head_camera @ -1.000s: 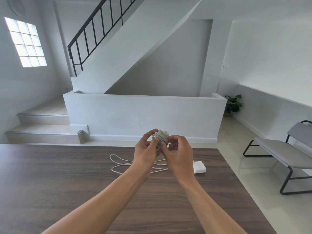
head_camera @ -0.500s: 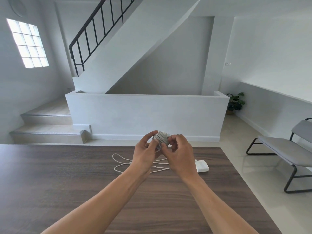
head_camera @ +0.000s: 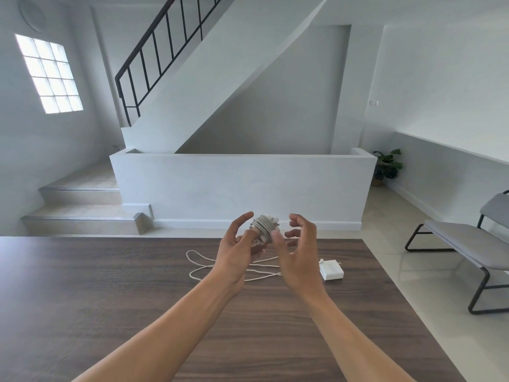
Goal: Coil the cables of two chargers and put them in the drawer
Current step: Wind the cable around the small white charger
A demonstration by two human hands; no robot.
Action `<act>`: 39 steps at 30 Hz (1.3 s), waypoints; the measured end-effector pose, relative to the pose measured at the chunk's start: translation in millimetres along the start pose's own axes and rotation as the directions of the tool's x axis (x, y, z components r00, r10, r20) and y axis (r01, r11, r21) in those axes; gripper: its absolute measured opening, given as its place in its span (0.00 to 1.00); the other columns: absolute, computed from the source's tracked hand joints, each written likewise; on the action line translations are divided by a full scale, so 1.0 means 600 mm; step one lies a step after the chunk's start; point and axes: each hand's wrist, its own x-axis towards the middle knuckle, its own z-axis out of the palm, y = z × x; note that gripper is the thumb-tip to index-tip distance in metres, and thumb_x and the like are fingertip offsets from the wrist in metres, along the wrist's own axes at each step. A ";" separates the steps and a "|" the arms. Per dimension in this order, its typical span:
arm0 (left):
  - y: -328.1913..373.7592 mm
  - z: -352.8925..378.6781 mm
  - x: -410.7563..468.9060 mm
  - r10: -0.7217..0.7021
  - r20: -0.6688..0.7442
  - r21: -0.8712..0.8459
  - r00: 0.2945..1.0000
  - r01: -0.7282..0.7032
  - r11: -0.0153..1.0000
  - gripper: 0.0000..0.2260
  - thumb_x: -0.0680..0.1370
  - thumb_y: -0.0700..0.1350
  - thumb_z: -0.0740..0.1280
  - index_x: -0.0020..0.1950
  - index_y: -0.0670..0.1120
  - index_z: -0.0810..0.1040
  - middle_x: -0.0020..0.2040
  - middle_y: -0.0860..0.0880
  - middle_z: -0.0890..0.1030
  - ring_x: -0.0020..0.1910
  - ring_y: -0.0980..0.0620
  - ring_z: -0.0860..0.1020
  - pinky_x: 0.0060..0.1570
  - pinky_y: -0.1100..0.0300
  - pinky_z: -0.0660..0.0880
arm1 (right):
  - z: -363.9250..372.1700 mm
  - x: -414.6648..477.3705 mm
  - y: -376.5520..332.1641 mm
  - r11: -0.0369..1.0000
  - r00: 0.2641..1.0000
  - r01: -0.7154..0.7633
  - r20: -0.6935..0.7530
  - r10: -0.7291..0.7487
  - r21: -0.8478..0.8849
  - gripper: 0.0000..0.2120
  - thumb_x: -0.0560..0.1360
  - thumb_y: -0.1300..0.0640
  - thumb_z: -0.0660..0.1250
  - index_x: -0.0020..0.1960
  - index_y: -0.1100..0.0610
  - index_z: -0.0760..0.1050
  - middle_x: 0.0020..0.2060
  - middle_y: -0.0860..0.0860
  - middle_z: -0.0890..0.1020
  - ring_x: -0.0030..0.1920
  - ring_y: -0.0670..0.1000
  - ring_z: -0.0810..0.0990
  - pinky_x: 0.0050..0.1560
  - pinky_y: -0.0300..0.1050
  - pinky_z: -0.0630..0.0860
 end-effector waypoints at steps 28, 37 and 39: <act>-0.021 -0.352 -0.085 -0.340 -0.131 0.017 0.931 0.345 0.938 0.13 0.78 0.42 0.66 0.62 0.43 0.75 0.51 0.43 0.84 0.47 0.47 0.84 0.44 0.57 0.75 | 0.235 -0.101 0.079 0.891 0.749 -0.453 0.554 0.364 0.027 0.05 0.78 0.63 0.65 0.49 0.58 0.80 0.34 0.48 0.81 0.30 0.40 0.77 0.30 0.35 0.75; -0.064 -0.474 -0.116 -0.311 -0.242 0.084 0.919 0.340 0.937 0.12 0.77 0.41 0.69 0.60 0.43 0.79 0.51 0.40 0.85 0.48 0.44 0.85 0.48 0.56 0.80 | 0.325 -0.193 0.120 0.871 0.710 -0.482 0.540 0.452 -0.096 0.08 0.78 0.61 0.66 0.44 0.51 0.80 0.34 0.51 0.81 0.33 0.45 0.76 0.33 0.38 0.75; -0.083 -0.492 -0.118 -0.304 -0.259 0.098 0.917 0.338 0.936 0.10 0.79 0.41 0.67 0.60 0.43 0.79 0.50 0.39 0.85 0.45 0.45 0.85 0.45 0.56 0.82 | 0.334 -0.212 0.130 0.872 0.711 -0.472 0.529 0.463 -0.130 0.08 0.78 0.60 0.66 0.43 0.50 0.80 0.34 0.51 0.80 0.33 0.46 0.76 0.33 0.40 0.75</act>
